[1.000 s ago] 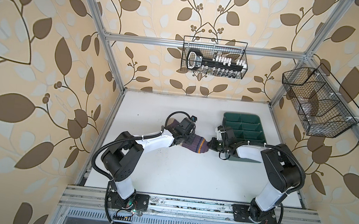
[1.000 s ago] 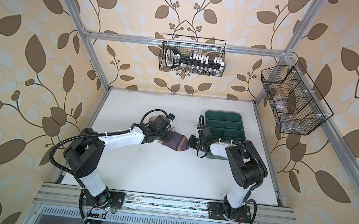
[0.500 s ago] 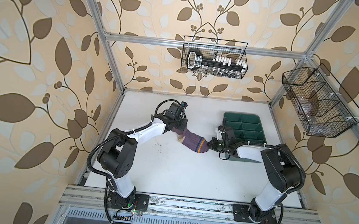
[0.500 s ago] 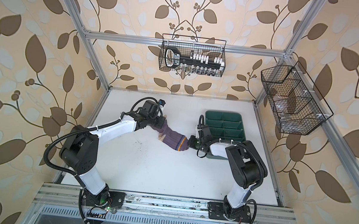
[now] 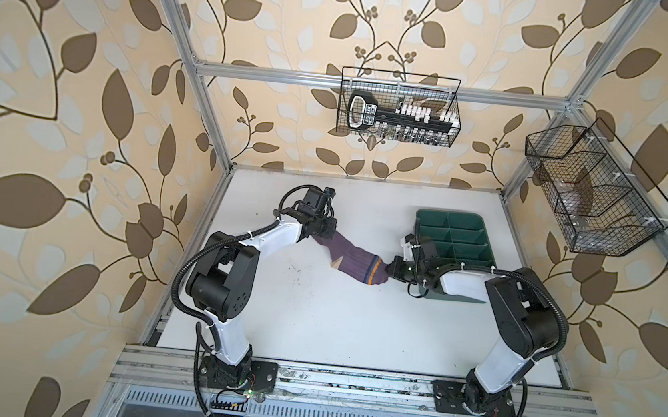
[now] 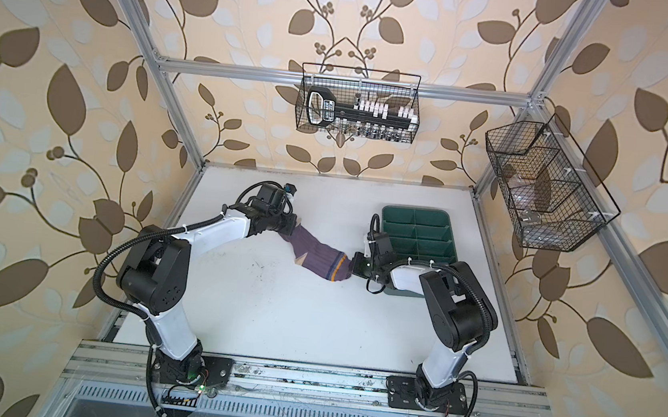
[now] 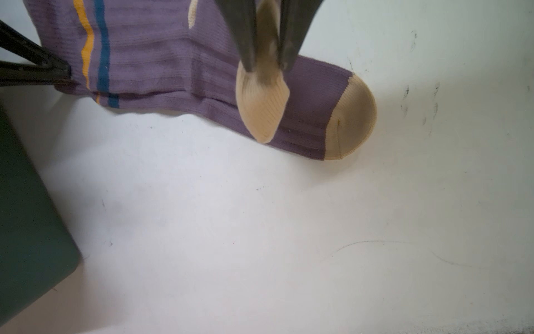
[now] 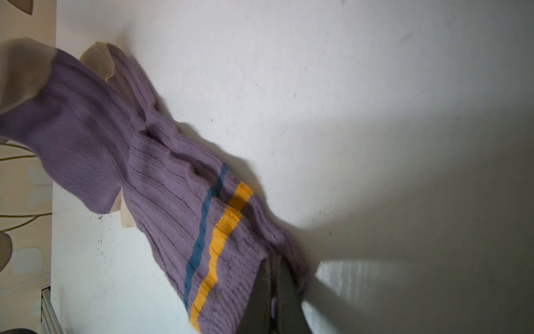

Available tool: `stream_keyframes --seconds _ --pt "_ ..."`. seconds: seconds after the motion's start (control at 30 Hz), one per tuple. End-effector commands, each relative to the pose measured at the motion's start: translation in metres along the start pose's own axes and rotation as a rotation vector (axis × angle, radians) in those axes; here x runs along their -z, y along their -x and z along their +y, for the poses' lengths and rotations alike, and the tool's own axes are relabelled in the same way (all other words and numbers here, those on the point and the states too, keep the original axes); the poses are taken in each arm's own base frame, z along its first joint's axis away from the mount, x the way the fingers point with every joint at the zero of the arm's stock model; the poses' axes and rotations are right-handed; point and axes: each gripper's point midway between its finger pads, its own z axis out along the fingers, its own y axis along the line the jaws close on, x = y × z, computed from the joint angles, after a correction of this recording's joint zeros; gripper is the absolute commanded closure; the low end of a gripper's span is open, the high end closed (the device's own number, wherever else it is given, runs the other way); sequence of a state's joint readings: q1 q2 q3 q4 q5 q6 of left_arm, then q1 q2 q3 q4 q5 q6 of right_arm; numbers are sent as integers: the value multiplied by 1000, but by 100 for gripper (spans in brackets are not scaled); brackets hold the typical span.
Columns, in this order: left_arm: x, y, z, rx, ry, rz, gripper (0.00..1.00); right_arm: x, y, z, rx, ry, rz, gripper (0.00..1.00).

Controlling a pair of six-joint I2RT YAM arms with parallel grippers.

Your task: Roll the socks

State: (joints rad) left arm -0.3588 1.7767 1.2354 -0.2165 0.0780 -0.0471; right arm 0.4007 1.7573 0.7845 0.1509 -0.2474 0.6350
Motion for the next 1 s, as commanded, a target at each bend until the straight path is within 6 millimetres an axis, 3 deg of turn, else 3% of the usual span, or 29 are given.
stream_keyframes --seconds 0.0,0.23,0.4,0.5,0.63,0.97 --pt "5 33 -3 -3 -24 -83 81 -8 -40 -38 -42 -117 120 100" --pt "-7 36 19 32 14 -72 79 -8 -42 -34 -33 -113 125 100" --pt "-5 24 45 124 149 -40 33 -8 -42 -33 -29 -111 126 100" --pt "-1 2 59 230 237 18 31 -9 -41 -32 -28 -108 123 100" --pt "-4 -23 57 330 227 83 34 -10 -40 -32 -28 -108 125 100" --pt "-33 -52 69 355 298 201 47 -12 -38 -31 -26 -110 128 100"
